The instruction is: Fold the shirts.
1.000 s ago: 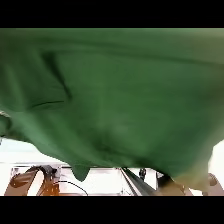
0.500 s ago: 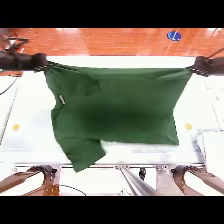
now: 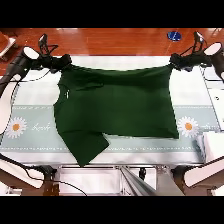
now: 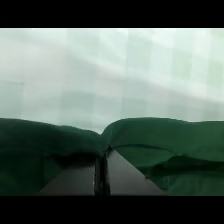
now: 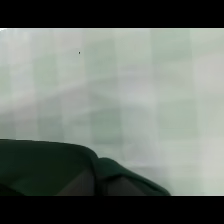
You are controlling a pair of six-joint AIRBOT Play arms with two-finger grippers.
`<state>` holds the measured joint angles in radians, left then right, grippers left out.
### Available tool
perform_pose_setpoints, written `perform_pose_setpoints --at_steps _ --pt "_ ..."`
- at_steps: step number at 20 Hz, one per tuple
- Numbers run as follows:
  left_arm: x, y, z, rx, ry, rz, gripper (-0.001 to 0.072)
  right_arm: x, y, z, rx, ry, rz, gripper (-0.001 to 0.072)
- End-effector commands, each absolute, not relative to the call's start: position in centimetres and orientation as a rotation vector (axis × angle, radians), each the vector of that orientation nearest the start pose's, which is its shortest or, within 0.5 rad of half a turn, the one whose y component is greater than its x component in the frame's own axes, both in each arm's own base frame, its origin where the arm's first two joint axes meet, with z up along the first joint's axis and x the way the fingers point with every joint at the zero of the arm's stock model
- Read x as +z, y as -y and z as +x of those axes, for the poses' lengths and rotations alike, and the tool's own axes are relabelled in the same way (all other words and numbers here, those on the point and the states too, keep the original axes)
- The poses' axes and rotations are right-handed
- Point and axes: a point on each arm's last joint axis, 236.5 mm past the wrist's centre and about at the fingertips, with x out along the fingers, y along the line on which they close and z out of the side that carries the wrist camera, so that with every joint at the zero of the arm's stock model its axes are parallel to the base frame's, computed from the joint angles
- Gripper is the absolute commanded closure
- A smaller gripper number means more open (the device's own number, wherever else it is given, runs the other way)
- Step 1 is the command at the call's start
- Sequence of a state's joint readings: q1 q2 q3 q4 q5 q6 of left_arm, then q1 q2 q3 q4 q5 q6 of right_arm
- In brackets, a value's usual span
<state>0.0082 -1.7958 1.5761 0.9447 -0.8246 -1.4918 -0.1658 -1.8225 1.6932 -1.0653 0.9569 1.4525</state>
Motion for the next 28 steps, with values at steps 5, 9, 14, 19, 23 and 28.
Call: perform_pose_setpoints --at_steps 5,9,14,19,23,28 --pt "0.1 11.6 49.4 -0.469 -1.214 -0.365 0.0683 0.3 0.8 52.5 0.238 -1.180 0.417 0.0683" --pt "-2.0 7.8 43.8 -0.393 -1.427 -0.176 0.0683 -0.6 2.8 47.4 0.247 -1.362 0.405 0.0683" --pt "-6.9 7.6 39.0 -0.366 -1.580 -0.194 0.0684 -5.7 2.6 43.7 0.219 -1.509 0.423 0.0683" --pt "-7.7 7.8 37.9 -0.350 -1.621 -0.233 0.0326 -6.9 1.0 44.3 0.228 -1.461 0.526 0.0300" --pt "-4.9 5.5 36.2 -0.332 -1.661 -0.282 0.0200 -2.5 4.5 42.8 0.162 -1.435 0.500 0.0299" --pt "-4.8 1.1 28.3 -0.179 -1.576 -0.452 0.0200 1.4 9.2 37.1 -0.048 -1.253 0.535 0.0299"
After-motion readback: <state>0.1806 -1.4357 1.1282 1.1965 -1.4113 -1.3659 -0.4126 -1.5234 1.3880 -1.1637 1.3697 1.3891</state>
